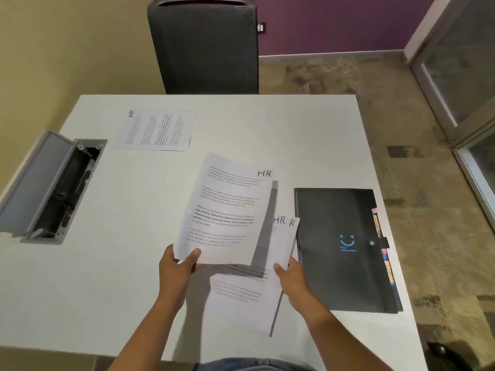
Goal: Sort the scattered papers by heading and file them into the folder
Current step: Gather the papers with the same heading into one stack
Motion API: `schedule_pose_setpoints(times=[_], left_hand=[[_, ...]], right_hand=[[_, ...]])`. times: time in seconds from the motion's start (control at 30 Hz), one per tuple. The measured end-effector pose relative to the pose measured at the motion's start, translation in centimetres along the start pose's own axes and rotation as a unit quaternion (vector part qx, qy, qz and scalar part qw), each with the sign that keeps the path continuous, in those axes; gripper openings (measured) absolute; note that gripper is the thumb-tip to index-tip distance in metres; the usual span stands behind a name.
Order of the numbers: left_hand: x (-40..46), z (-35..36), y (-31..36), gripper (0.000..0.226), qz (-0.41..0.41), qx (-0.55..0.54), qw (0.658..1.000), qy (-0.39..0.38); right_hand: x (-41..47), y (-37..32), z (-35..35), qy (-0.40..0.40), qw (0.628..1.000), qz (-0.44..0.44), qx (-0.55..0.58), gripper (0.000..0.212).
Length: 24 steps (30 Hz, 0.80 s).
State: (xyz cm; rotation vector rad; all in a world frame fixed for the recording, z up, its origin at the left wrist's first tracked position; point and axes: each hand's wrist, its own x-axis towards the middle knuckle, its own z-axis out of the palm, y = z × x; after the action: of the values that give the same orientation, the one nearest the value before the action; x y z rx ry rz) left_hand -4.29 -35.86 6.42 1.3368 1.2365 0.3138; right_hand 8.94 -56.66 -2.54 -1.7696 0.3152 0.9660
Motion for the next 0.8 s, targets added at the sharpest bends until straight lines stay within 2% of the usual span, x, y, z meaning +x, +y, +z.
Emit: schedule_pose_setpoints(times=[0.13,0.33,0.4,0.47,0.53,0.6,0.73,0.8], left_hand=[[-1.4,0.1,-3.9,0.025,-0.042,0.058,0.997,-0.034],[-3.0,0.8,-7.8,0.039,-0.079,0.082,0.993,-0.024],[-3.1,0.9,-8.6,0.039,-0.085,0.094,0.992,-0.028],[-3.2,1.0,-9.3,0.036,-0.087,0.11,0.99,-0.033],[-3.3,1.1,-9.3,0.033,-0.086,0.123,0.988,-0.034],[-3.1,1.1,-8.9,0.029,-0.075,0.147,0.986,-0.022],[-1.3,0.0,-7.4,0.026,-0.008,0.191,0.979,0.068],[1.1,-1.1,-6.7,0.027,0.051,0.212,0.973,0.079]], right_hand=[[0.7,-0.5,0.2,-0.023,1.0,0.01,-0.001,0.028],[0.8,-1.7,0.8,-0.038,0.997,0.025,0.062,0.022],[0.5,-2.2,1.1,-0.037,0.992,0.03,0.114,0.035],[0.6,-2.5,1.1,-0.037,0.989,0.025,0.141,0.039],[0.8,-2.3,1.4,-0.023,0.995,-0.003,0.102,0.031],[1.3,-2.0,1.5,0.005,0.998,-0.047,0.046,0.015],[2.2,-2.4,2.2,-0.007,0.997,-0.071,0.015,0.03],[2.9,-3.1,2.7,-0.003,0.996,-0.083,0.024,0.034]])
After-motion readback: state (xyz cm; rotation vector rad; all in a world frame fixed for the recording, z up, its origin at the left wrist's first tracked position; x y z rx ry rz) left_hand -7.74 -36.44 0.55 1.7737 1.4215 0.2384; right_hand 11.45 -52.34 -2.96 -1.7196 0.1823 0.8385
